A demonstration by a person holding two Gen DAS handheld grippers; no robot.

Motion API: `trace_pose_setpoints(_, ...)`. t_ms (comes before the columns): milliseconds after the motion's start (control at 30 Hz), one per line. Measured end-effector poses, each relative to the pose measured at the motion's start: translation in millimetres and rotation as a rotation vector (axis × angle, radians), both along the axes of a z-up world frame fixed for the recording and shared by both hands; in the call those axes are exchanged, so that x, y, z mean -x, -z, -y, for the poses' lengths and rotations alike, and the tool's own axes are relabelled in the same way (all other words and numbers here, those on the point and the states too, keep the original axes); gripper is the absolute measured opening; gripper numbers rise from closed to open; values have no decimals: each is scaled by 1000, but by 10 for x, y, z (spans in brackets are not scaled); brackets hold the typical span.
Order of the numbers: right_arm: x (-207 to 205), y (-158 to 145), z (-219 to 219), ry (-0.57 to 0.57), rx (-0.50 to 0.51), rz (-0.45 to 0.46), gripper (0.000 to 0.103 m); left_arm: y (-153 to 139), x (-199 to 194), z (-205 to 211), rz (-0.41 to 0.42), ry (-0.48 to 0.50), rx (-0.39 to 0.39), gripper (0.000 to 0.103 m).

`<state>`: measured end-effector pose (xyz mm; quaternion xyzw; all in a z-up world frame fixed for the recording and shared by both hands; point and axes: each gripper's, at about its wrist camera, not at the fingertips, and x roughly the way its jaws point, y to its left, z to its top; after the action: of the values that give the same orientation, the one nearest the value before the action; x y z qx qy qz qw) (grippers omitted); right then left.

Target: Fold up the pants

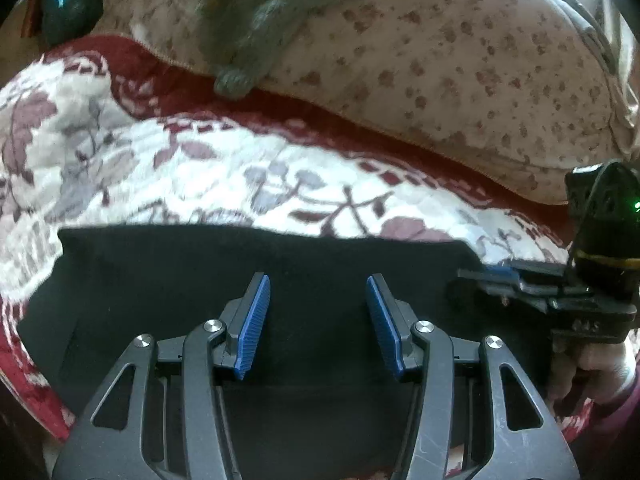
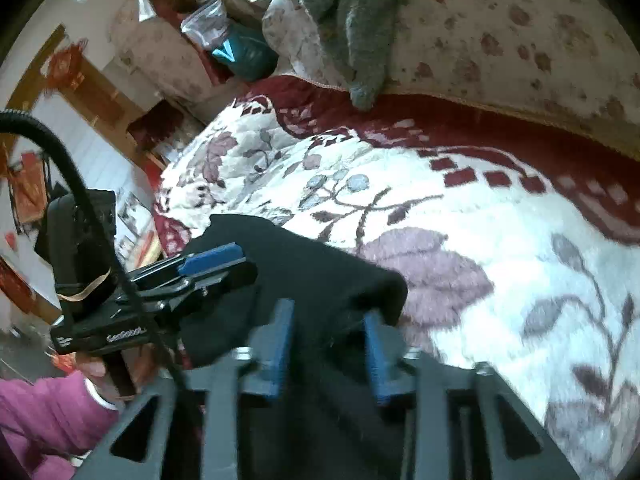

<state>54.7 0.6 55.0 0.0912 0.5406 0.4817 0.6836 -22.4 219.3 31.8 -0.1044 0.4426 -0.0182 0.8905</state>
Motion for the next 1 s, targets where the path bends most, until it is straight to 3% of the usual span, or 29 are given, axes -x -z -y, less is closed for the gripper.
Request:
trace_pose_setpoints(33, -7, -2, -17, 7, 6, 17, 13, 28, 10, -11, -1, -4, 1, 50)
trace_pose_setpoints(167, -67, -112, 44, 71, -47, 59, 11, 40, 36, 7, 17, -1, -9, 50)
trace_pose_setpoints(267, -67, 29, -51, 70, 58, 59, 11, 73, 28, 23, 19, -5, -13, 50)
trace_pose_setpoints(367, -84, 94, -51, 89, 74, 50, 11, 79, 31, 31, 22, -3, -20, 50)
trace_pose_setpoints(467, -89, 32, 15, 109, 75, 36, 15, 55, 39, 37, 19, -6, -18, 50)
trace_pose_setpoints(533, -30, -84, 122, 138, 87, 62, 24, 15, 74, 42, 28, -9, 1, 50)
trace_pose_setpoints(733, 208, -390, 597, 200, 55, 99, 27, -110, 220, 192, 52, 10, 32, 50)
trace_pose_setpoints(933, 513, -506, 1144, 294, 59, 108, 30, -214, 352, 503, 67, 57, 36, 50)
trace_pose_setpoints(1000, 606, -527, 1287, 316, 53, 103, 40, -248, 396, 614, 75, 72, 32, 50)
